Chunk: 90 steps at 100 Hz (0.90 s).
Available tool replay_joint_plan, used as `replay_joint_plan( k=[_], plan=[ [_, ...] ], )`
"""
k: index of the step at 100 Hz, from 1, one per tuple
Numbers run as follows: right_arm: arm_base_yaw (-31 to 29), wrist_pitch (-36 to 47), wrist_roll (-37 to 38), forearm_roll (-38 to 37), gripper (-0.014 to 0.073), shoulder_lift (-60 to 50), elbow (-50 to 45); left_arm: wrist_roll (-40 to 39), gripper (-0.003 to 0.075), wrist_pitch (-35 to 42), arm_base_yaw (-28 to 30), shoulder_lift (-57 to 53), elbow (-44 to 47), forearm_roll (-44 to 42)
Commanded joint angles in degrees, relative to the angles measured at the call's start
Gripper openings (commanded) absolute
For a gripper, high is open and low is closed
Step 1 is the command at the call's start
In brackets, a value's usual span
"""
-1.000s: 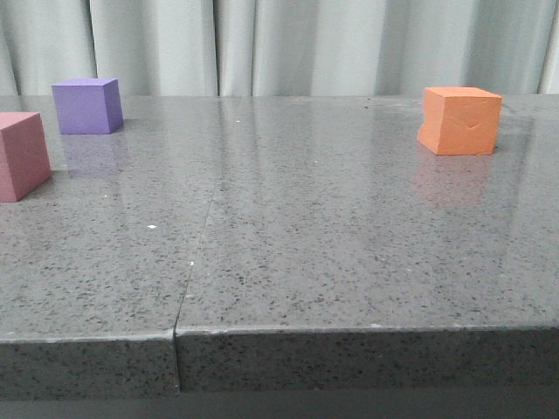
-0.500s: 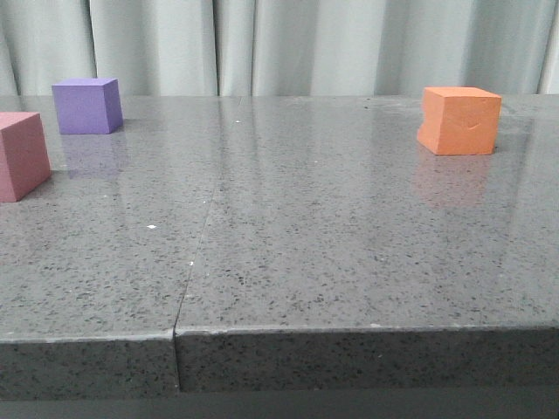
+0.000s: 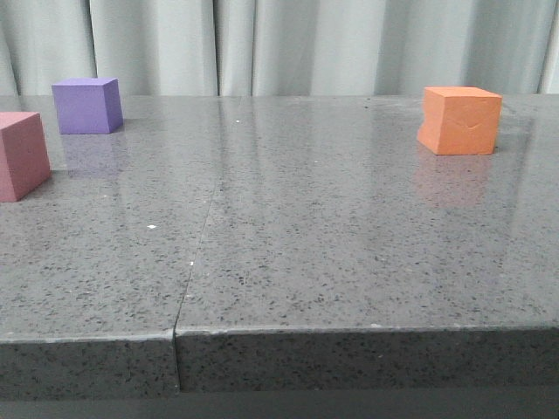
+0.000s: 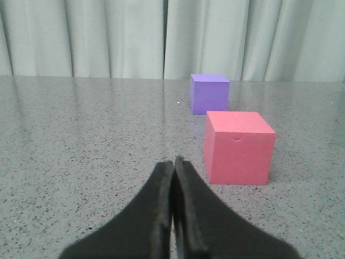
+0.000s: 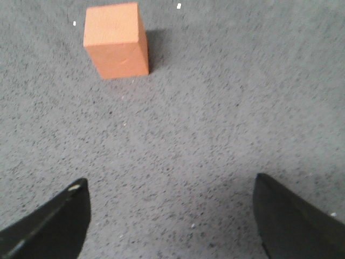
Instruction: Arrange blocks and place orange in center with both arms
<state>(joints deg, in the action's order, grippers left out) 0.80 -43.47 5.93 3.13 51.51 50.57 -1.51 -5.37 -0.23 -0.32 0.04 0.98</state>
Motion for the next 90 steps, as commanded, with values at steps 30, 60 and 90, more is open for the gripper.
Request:
replay_joint_plan(
  k=[30,60,90],
  plan=[
    [3.8,-12.53,-0.44,2.92,0.0647,18.77,23.23,-0.03,-0.002,4.81,0.04,-1.61,2.26,0.4],
    [7.21,-18.7,-0.44,2.86,0.0647,34.75,39.99,-0.03,-0.002,4.81,0.04,-1.61,2.26,0.4],
    [7.15,-24.92,-0.38,1.63,0.0647,48.17,54.48,-0.03,-0.002,4.81,0.04,-1.61,2.26,0.4]
  ],
)
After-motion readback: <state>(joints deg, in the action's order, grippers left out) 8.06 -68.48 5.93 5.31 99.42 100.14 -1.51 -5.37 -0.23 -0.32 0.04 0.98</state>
